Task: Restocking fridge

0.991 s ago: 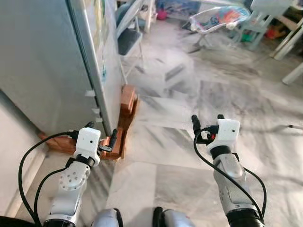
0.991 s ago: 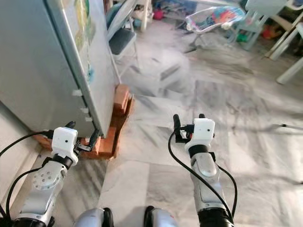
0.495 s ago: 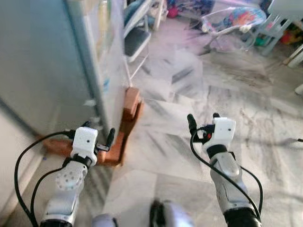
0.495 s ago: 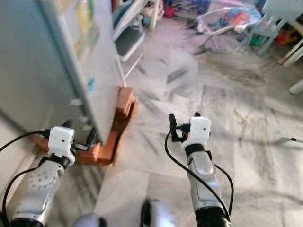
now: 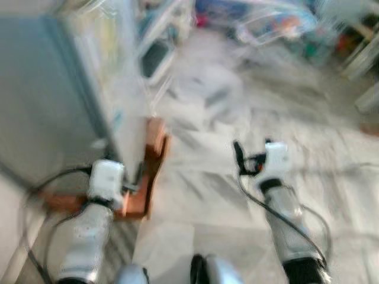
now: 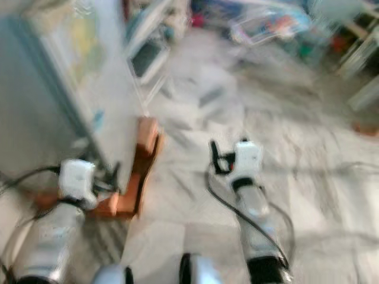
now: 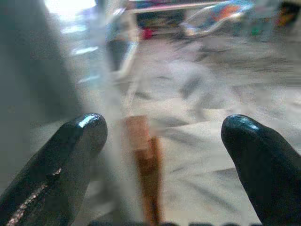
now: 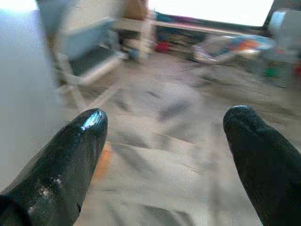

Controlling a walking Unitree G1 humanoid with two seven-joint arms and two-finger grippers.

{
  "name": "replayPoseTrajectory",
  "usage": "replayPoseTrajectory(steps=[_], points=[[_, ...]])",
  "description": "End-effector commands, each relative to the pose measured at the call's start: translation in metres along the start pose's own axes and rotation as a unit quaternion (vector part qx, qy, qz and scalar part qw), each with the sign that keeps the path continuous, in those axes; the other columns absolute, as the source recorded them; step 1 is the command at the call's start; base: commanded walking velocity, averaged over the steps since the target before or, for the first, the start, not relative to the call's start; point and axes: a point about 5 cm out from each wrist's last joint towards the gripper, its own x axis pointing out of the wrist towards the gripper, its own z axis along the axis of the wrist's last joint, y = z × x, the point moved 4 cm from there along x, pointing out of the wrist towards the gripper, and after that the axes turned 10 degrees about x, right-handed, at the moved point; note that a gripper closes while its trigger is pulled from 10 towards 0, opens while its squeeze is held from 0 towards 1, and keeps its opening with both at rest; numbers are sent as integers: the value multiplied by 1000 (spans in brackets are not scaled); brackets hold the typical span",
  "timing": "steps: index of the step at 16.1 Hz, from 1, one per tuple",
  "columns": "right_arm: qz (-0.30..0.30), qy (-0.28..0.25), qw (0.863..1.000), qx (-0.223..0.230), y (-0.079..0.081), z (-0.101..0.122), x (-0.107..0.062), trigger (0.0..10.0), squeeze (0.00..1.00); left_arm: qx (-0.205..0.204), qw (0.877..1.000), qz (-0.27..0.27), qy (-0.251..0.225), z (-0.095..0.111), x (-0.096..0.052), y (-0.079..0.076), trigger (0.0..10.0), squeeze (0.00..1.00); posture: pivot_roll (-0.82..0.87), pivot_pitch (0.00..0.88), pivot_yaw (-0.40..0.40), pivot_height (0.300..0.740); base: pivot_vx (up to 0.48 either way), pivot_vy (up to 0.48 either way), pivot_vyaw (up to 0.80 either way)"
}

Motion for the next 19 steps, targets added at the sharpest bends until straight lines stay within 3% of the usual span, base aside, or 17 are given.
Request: replayPoseTrajectory(steps=[1,2,6,10,12,15,17,19], points=[[-2,6,1000,4,-2,-3,-2,10000,0,9,1000,4,8,-5,0,6,10000,0,108,135,-105,740,0,0,-800],[1,6,1000,3,0,-2,-1,10000,0,15,1000,15,10,-5,6,16,10000,0,105,134,-108,740,0,0,-800],[2,5,1000,-2,-2,-1,-4,10000,0,15,999,44,15,-7,10,32,10000,0,91,142,-110,740,0,0,-200],[0,8,1000,-6,-3,-2,-9,10000,0,6,991,122,54,-25,-7,62,10000,0,86,156,-110,740,0,0,0],[1,14,1000,-4,-1,-6,-12,10000,0,-1,988,140,60,-28,-10,68,10000,0,87,165,-111,740,0,0,0],[11,21,1000,-6,5,-7,-14,10000,0,-4,987,153,54,-23,8,74,10000,0,76,175,-122,740,0,0,0],[11,21,1000,-10,3,-4,-15,10000,0,-3,985,163,48,-14,27,82,10000,0,58,180,-129,740,0,0,0],[8,23,1000,-14,1,-3,-16,10000,0,1,983,179,50,-10,36,91,10000,0,50,180,-128,740,0,0,0]])
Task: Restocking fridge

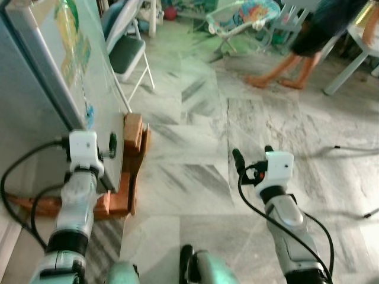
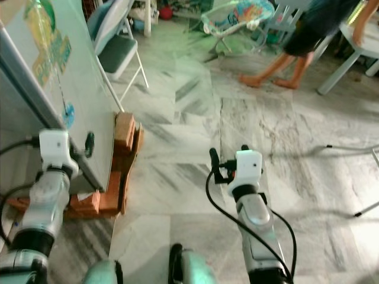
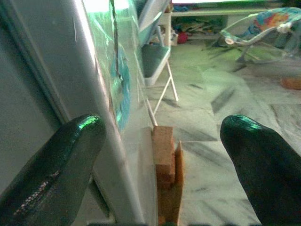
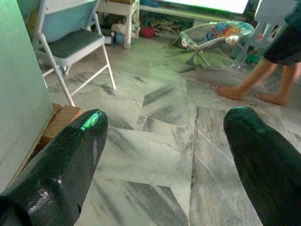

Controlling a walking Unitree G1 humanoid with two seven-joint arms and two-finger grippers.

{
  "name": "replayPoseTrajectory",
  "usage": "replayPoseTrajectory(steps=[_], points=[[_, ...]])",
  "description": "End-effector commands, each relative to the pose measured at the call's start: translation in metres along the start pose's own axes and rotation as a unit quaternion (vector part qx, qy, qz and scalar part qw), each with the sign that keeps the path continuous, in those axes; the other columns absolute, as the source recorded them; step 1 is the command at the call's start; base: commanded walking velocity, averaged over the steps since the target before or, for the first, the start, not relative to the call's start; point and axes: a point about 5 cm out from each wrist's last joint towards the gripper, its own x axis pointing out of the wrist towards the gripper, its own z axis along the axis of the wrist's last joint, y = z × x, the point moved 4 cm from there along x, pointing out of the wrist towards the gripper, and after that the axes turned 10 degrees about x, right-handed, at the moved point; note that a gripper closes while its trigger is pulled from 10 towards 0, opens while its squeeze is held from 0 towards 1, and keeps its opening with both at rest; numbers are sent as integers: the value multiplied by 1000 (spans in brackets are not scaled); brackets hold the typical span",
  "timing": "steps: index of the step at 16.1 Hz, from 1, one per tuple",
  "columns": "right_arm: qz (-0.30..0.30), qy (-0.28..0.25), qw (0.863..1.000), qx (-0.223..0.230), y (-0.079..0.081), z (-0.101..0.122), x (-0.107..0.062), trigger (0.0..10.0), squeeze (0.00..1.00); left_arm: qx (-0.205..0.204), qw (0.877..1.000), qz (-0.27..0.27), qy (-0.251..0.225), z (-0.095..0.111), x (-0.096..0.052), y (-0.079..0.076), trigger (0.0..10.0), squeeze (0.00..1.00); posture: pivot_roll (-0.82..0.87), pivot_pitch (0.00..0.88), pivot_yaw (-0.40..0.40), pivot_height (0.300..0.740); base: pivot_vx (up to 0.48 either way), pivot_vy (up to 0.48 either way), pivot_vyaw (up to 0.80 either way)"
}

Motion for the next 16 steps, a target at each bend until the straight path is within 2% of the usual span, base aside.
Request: replayPoseTrajectory(steps=[1,4,6,8,13,15,16], points=[[-10,0,1000,-4,-7,3,-6,10000,0,6,1000,15,12,-5,3,7,10000,0,40,183,-124,740,0,0,0],[6,5,1000,7,-4,1,-14,10000,0,11,999,27,20,-11,3,14,10000,0,37,184,-123,740,0,0,0],[3,9,1000,5,-4,-1,-15,10000,0,6,997,64,37,-17,4,25,10000,0,35,185,-126,740,0,0,0],[6,11,1000,5,-4,0,-15,10000,0,3,997,69,36,-17,6,27,10000,0,35,185,-126,740,0,0,0],[8,15,1000,5,-4,0,-15,10000,0,-4,999,36,26,-7,16,12,10000,0,35,184,-129,740,0,0,0],[9,20,1000,4,-4,-3,-17,10000,0,-16,1000,-18,1,9,25,-8,10000,0,32,183,-125,740,0,0,0],[9,21,1000,4,-4,-4,-17,10000,0,-9,1000,-19,-1,12,27,-9,10000,0,32,183,-125,740,0,0,0]])
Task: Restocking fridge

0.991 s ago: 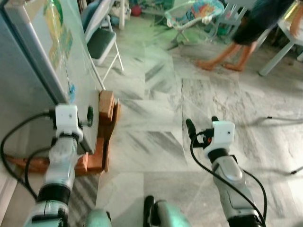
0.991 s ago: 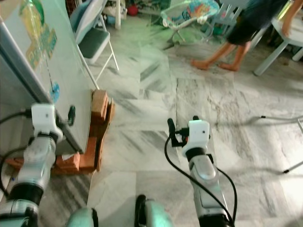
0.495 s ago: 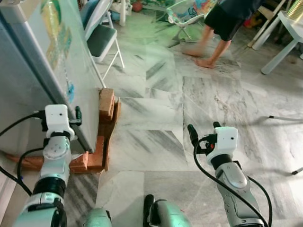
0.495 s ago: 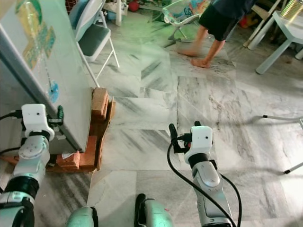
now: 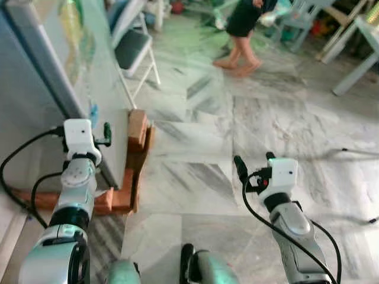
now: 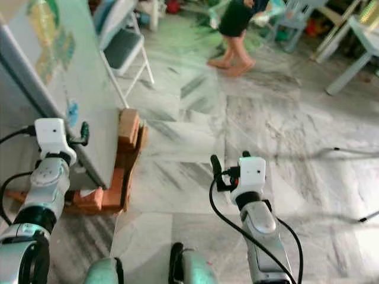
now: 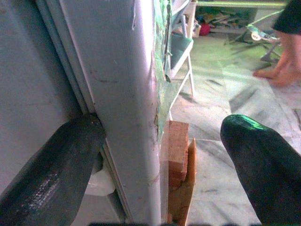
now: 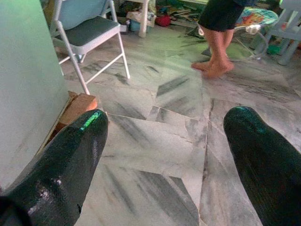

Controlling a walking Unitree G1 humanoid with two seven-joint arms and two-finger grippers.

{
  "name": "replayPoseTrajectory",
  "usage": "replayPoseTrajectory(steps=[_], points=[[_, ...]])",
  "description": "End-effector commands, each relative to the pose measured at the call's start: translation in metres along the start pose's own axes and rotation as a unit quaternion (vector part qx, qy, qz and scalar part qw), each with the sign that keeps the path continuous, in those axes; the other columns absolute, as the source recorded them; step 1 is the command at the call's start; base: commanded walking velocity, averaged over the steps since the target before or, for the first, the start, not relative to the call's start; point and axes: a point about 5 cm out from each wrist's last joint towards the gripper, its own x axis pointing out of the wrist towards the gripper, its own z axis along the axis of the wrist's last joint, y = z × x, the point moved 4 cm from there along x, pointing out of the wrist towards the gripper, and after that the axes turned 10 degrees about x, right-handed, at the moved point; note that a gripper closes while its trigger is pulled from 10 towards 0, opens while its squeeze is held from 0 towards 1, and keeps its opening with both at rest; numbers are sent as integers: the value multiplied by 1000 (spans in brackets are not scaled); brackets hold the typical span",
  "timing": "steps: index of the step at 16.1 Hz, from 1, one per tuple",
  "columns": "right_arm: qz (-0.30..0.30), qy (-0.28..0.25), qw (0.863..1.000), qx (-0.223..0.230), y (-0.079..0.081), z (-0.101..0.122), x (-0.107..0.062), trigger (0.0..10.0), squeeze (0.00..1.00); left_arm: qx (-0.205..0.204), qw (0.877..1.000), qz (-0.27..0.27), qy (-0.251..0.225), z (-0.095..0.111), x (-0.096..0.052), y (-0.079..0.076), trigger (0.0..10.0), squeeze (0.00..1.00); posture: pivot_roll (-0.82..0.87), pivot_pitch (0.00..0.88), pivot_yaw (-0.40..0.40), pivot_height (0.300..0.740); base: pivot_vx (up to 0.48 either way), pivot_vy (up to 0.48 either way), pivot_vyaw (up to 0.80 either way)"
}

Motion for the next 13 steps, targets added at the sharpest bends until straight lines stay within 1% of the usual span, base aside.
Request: replayPoseTrajectory(steps=[1,2,4,5,6,7,8,9,10,11,12,13], points=[[-5,7,1000,-3,-4,-1,-3,10000,0,9,1000,-26,-14,10,5,-14,10000,0,32,183,-125,740,0,0,0],[-5,8,1000,-3,-3,-2,-3,10000,0,10,999,-30,-13,13,8,-17,10000,0,34,186,-125,740,0,0,0],[0,16,1000,-2,-2,-5,-3,10000,0,15,998,-50,-27,25,14,-28,10000,0,33,187,-128,740,0,0,0],[4,29,1000,-3,-1,-9,-4,10000,0,17,996,-76,-47,38,17,-40,10000,0,33,186,-130,740,0,0,0],[9,52,999,-10,-2,-17,-7,10000,0,23,991,-108,-71,51,17,-58,10000,0,36,184,-129,740,0,0,0],[21,102,995,-6,-2,-34,-12,10000,0,32,959,-243,-142,77,-6,-127,10000,0,38,182,-129,740,0,0,0],[25,118,993,-3,-2,-40,-14,10000,0,28,942,-293,-164,86,-18,-151,10000,0,39,182,-129,740,0,0,0],[65,147,987,21,7,-47,-15,10000,0,-18,879,-441,-183,99,-64,-212,10000,0,41,181,-129,740,0,0,0],[104,160,981,23,17,-48,-16,10000,0,-51,842,-506,-178,103,-91,-238,10000,0,41,180,-130,740,0,0,0],[131,173,976,22,24,-50,-18,10000,0,-45,817,-546,-179,101,-111,-256,10000,0,37,176,-129,740,0,0,0],[149,176,973,15,29,-51,-19,10000,0,-31,816,-548,-179,97,-113,-260,10000,0,32,173,-128,740,0,0,0],[152,175,973,13,30,-51,-20,10000,0,-25,838,-517,-172,94,-97,-249,10000,0,31,173,-127,740,0,0,0]])
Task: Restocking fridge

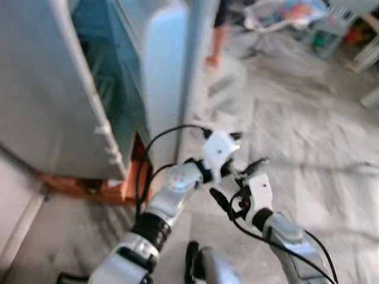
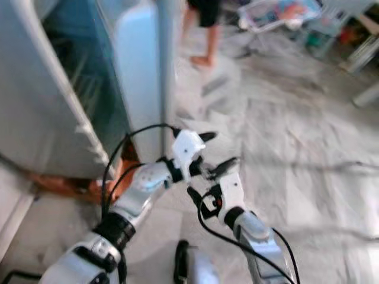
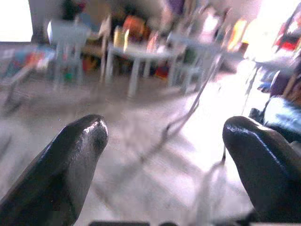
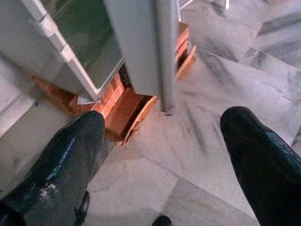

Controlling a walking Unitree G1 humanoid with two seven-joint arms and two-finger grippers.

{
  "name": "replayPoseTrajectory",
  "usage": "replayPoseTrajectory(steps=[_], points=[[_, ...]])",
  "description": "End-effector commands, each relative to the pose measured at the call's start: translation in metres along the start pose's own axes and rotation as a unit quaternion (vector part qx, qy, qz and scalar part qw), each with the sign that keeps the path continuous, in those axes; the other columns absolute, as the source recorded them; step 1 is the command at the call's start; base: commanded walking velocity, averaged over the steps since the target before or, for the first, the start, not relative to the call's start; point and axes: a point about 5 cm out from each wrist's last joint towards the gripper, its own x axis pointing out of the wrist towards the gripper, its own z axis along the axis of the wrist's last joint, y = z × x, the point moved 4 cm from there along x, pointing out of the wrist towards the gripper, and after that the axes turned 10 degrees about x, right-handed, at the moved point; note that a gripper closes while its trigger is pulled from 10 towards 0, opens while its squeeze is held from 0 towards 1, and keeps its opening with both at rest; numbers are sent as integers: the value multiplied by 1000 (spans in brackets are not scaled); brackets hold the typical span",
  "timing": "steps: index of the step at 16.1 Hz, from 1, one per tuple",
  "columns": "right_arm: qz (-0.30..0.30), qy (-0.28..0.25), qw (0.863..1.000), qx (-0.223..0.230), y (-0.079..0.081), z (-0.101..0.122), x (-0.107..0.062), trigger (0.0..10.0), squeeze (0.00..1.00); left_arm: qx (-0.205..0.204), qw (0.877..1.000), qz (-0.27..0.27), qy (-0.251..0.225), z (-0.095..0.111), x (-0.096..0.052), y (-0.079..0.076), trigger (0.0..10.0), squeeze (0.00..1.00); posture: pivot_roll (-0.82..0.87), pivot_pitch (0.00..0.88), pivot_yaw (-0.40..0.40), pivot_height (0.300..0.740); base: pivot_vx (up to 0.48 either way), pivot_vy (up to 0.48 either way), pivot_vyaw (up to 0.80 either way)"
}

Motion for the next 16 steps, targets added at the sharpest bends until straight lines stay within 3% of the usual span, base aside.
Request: replayPoseTrajectory(steps=[1,3,7,11,14,16], points=[[5,0,1000,-3,1,1,-1,10000,0,7,999,36,12,-3,-6,19,10000,0,31,173,-127,740,0,0,0],[11,5,1000,5,2,1,0,10000,0,14,992,117,55,-17,-42,66,10000,0,40,174,-124,740,0,0,0],[28,8,1000,0,6,1,1,10000,0,30,972,203,118,-47,-96,99,10000,0,52,175,-120,740,0,0,0],[-4,-44,998,-46,5,15,0,10000,0,10,941,307,146,-63,-153,109,10000,0,35,180,-95,740,0,0,0],[-40,-74,996,-31,-2,23,-2,10000,0,7,911,378,166,-67,-213,106,10000,0,53,187,-104,740,0,-374,0],[-47,-85,995,-33,-4,29,2,10000,0,14,906,384,179,-68,-225,101,10000,0,76,191,-122,740,0,-450,0]])
